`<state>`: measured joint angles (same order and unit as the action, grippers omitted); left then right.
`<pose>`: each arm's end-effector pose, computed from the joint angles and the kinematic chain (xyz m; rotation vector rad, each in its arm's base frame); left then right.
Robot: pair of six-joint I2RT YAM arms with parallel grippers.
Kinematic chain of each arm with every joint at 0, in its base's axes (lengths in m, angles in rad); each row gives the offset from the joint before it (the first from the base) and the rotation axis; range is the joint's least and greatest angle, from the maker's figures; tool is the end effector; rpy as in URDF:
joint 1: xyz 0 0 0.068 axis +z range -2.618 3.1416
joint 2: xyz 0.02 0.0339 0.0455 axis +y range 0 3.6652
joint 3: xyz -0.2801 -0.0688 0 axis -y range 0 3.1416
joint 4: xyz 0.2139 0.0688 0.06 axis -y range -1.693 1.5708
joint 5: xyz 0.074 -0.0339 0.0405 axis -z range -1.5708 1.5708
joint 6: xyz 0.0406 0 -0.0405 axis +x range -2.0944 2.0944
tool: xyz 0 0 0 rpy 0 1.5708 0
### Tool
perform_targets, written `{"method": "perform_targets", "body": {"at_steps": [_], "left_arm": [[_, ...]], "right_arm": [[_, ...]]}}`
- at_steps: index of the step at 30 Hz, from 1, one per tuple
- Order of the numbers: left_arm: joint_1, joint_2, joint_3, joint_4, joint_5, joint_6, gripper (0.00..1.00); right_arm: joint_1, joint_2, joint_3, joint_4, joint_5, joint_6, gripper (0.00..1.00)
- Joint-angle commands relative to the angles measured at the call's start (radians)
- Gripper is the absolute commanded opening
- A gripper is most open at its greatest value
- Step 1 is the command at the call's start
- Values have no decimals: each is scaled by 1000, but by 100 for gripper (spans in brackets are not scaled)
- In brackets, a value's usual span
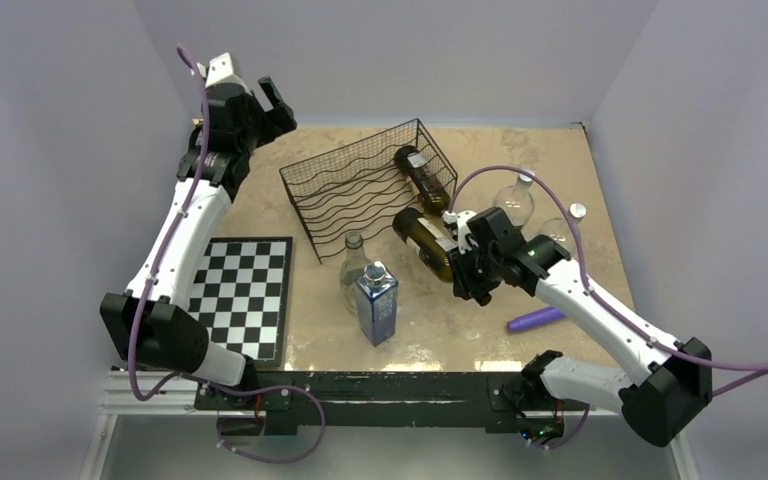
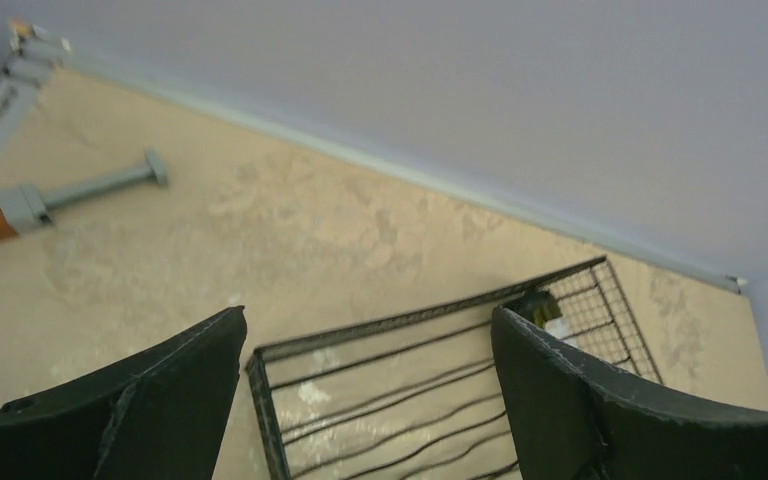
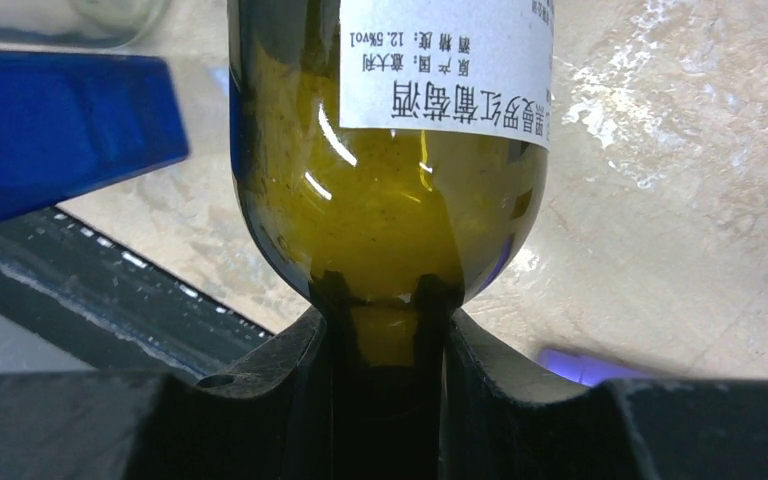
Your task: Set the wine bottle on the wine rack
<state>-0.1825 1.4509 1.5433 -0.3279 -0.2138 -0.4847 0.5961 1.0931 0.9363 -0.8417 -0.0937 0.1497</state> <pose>0.3010 -0.0468 0.4445 -0.4223 1.7598 -0.2827 0.1417 0.1007 0.2919 -0.6138 2.5414 0.3944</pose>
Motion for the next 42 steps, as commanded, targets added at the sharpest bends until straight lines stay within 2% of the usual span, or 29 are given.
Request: {"method": "perform_targets", "body": {"at_steps": [1, 4, 16, 18, 24, 35, 39, 42], "left_arm": [[54, 38, -64, -140, 174, -178, 95], [71, 50, -111, -142, 209, -212, 95], [72, 115, -159, -199, 188, -212, 94], [71, 114, -174, -200, 189, -212, 94], [72, 91, -248, -151, 207, -216, 94], [72, 58, -316, -83, 265, -195, 94], [72, 47, -327, -73, 273, -189, 93], [72, 53, -315, -78, 280, -192, 93]], "right_arm": [[4, 42, 42, 157, 76, 21, 0], [3, 67, 35, 202, 72, 36, 0], [4, 137, -27, 391, 78, 70, 0], [3, 146, -57, 461, 68, 80, 0], [3, 174, -198, 817, 77, 92, 0], [4, 376, -151, 1113, 125, 125, 0], [4, 463, -123, 1248, 98, 101, 0], [3, 516, -83, 1277, 97, 85, 0]]}}
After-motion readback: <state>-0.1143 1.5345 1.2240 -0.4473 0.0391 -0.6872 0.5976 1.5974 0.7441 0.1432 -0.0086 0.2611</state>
